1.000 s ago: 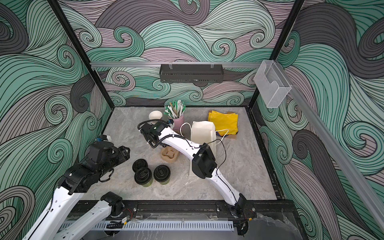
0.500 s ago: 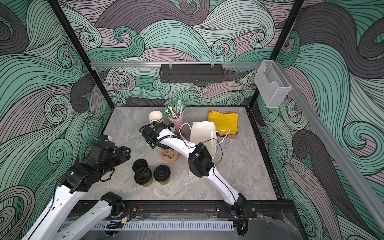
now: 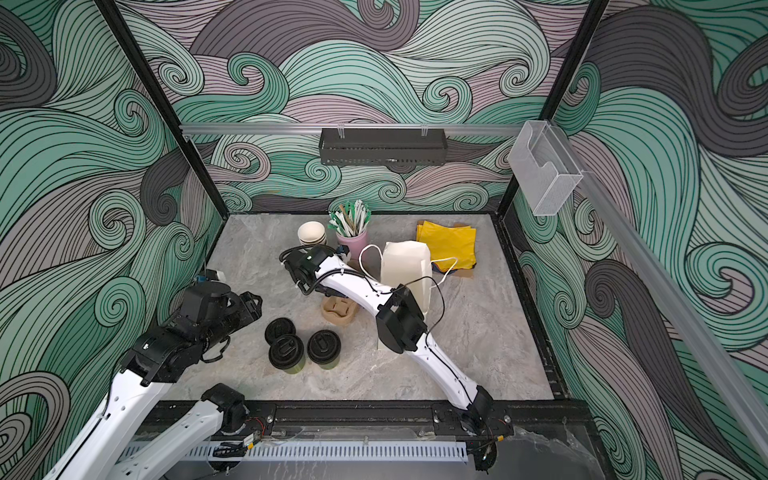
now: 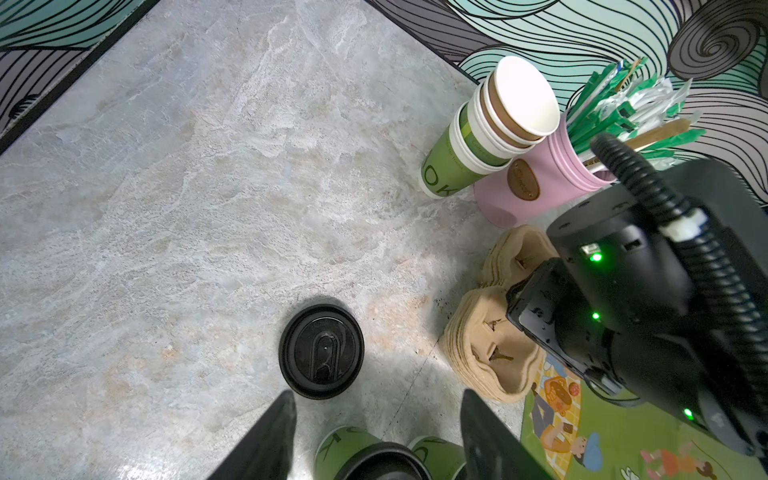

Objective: Pack the takeout coffee
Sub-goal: 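Grasp the top brown pulp cup carrier with the right gripper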

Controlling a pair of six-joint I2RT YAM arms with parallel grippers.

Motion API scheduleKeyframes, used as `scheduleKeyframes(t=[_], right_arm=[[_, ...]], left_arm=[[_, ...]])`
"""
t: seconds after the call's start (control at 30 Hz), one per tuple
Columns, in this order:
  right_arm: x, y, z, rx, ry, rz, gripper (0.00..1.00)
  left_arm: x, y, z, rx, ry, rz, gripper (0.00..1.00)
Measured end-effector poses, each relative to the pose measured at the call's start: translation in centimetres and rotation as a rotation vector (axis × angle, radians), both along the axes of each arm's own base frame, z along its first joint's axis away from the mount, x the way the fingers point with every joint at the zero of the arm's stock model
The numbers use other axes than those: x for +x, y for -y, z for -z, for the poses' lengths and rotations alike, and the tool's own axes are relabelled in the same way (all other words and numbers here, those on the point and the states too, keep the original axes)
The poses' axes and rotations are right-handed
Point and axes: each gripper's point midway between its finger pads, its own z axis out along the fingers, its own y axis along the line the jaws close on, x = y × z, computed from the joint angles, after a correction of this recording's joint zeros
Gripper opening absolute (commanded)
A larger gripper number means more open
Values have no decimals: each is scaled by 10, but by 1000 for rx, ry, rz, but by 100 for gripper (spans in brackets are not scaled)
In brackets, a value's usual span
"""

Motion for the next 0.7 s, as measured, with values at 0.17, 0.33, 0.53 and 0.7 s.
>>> scheduleKeyframes(t=[0.17,0.33,0.53,0.7], right_arm=[[1,1,2,-3,-2,6,45],[3,1,9,-11,-8,8,43],[4,0,10,-6,-4,9,39],[5,-1,9,0,1,12,31]], left_arm=[[0,0,0,0,0,0,64],[1,1,0,-4,3,2,64],[1,1,0,-4,4,2,64],[1,1,0,-4,4,2,64]])
